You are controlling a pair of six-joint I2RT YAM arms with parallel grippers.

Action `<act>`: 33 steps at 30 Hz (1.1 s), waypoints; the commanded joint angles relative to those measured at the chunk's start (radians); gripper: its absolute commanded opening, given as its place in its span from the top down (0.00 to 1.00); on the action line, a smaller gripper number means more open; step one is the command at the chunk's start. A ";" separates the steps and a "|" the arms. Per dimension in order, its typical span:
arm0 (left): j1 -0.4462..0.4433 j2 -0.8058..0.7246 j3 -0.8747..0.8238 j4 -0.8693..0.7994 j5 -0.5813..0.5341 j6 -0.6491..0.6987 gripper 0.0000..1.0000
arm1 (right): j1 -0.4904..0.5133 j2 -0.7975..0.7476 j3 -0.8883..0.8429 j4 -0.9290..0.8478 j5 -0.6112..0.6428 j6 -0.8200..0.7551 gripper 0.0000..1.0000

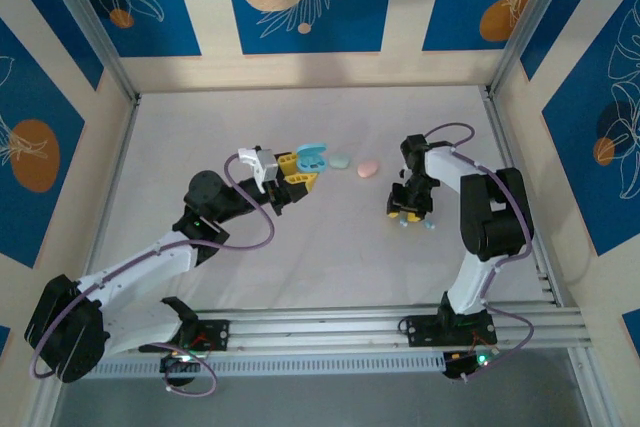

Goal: Insert the wireless bluetooth earbuds into the charging case

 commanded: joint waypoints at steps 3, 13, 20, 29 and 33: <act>-0.013 -0.009 0.008 0.005 -0.010 -0.004 0.72 | 0.035 0.034 0.042 -0.050 0.073 -0.026 0.63; -0.013 -0.010 0.008 -0.001 -0.008 -0.005 0.72 | 0.045 0.056 0.057 -0.065 0.109 -0.065 0.65; -0.012 -0.010 0.009 -0.007 -0.013 -0.007 0.72 | 0.049 0.065 0.065 -0.070 0.088 -0.080 0.69; -0.012 -0.007 0.012 -0.007 -0.009 -0.011 0.71 | 0.048 0.090 0.082 -0.080 0.105 -0.091 0.73; -0.013 -0.007 0.012 -0.009 -0.011 -0.014 0.72 | 0.049 0.092 0.080 -0.086 0.093 -0.092 0.73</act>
